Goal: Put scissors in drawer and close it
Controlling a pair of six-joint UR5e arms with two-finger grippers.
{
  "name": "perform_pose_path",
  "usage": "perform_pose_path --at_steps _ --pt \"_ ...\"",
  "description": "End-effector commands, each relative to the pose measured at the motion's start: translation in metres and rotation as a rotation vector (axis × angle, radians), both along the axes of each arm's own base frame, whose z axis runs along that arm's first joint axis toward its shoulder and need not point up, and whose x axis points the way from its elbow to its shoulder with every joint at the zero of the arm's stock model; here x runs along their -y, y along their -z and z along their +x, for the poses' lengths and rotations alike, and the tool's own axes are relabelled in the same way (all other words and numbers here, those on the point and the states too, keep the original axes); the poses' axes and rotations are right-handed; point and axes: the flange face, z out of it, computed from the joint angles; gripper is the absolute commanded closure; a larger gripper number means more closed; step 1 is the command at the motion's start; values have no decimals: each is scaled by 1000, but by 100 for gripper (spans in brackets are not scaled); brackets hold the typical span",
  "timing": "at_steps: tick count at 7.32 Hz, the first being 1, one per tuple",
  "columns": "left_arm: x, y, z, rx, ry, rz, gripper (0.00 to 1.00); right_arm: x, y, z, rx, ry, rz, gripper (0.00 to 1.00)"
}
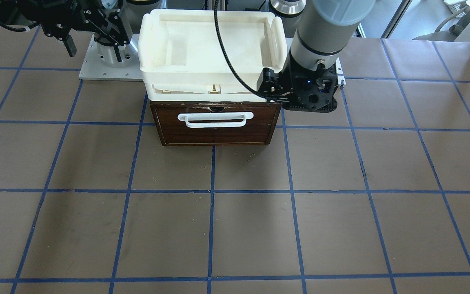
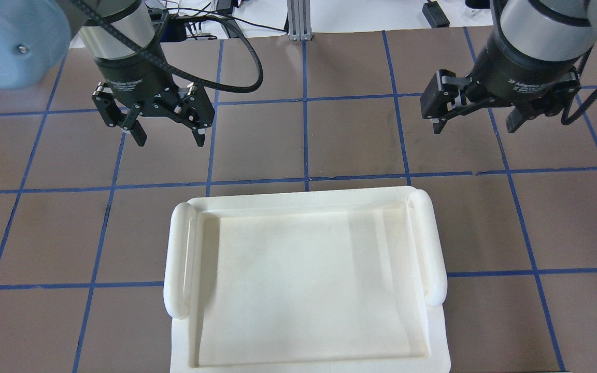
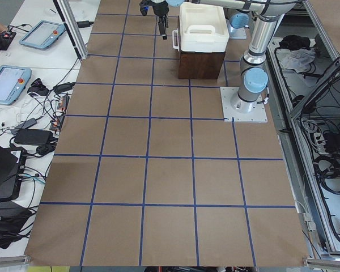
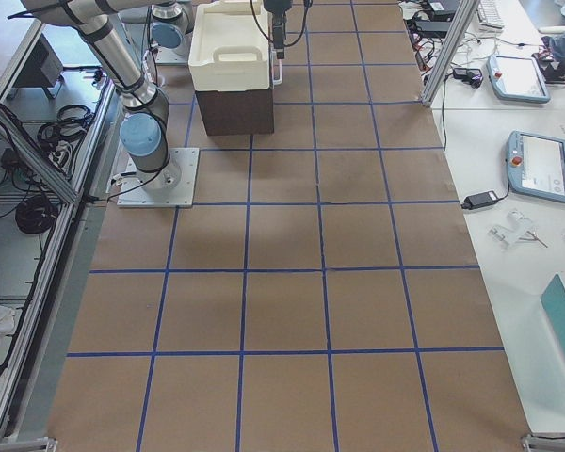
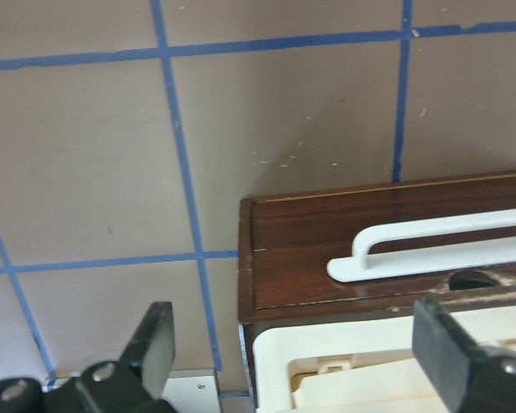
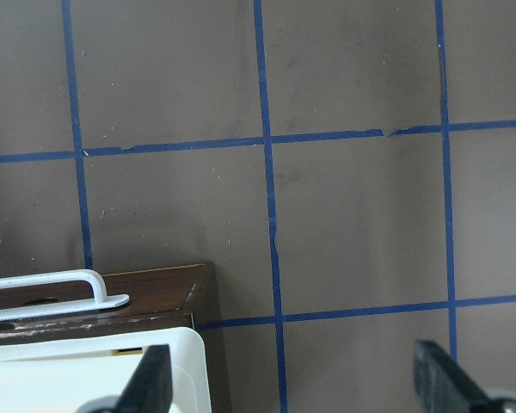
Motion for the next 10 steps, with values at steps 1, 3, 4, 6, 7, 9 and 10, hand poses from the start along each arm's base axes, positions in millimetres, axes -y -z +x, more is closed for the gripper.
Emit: perform_pose_path --at_steps 1,3,4,6,7,9,10 --pt "-12 3 17 3 -2 -115 0 6 4 7 58 -18 -3 0" --pt "-19 7 21 1 -5 -152 0 5 5 7 58 -23 -2 0" --pt "-17 3 21 4 0 -185 0 4 5 7 57 -23 -2 0" --pt "-1 4 21 -1 -7 -260 0 4 5 7 53 -24 -2 0" --pt "0 4 23 3 -4 -260 0 5 5 6 53 -22 0 0" --pt "-2 0 26 14 -8 -268 0 5 5 6 53 -24 0 0" --pt "4 -1 34 40 -29 -277 0 5 6 6 53 -24 1 0"
